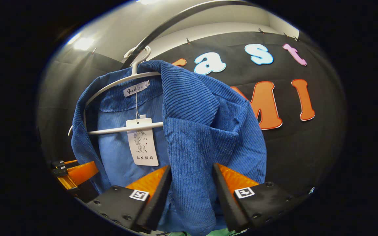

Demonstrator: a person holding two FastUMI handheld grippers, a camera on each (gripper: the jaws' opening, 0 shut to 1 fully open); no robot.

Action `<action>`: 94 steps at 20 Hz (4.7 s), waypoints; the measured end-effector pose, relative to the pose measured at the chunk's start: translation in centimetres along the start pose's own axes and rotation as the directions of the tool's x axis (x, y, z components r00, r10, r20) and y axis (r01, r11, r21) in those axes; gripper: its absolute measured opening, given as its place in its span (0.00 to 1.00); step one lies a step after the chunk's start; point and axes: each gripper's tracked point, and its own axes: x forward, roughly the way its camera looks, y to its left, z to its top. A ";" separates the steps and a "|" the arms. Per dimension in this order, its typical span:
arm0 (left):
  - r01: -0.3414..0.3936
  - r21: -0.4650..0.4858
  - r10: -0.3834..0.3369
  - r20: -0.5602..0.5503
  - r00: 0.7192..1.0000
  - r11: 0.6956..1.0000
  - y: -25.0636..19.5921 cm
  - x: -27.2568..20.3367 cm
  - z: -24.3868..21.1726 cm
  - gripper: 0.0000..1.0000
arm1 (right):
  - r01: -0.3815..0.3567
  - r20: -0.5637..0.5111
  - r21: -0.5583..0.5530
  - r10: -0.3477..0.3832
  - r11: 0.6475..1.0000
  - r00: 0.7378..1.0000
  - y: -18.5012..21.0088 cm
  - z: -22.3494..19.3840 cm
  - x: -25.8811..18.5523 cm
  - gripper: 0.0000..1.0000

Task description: Grasp the clothes on the hanger with both hands and then place them into the laundry hamper below.

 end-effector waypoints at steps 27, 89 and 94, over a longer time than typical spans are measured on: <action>0.021 -0.096 -0.012 0.092 0.996 0.995 7.3 -3.3 9.1 0.01 | -0.313 0.133 0.489 0.285 0.814 0.949 -7.9 13.3 -3.7 0.12; 0.283 -0.163 -0.313 -0.205 0.927 0.945 -10.8 -3.2 -11.0 0.00 | 0.078 -0.154 0.208 -0.046 0.975 0.987 -9.8 -12.4 -8.8 0.07; 0.270 -0.136 -0.300 -0.326 0.896 0.953 -12.6 -3.6 -18.8 0.00 | 0.167 -0.248 0.202 -0.114 0.965 0.962 -12.5 -20.5 -8.3 0.07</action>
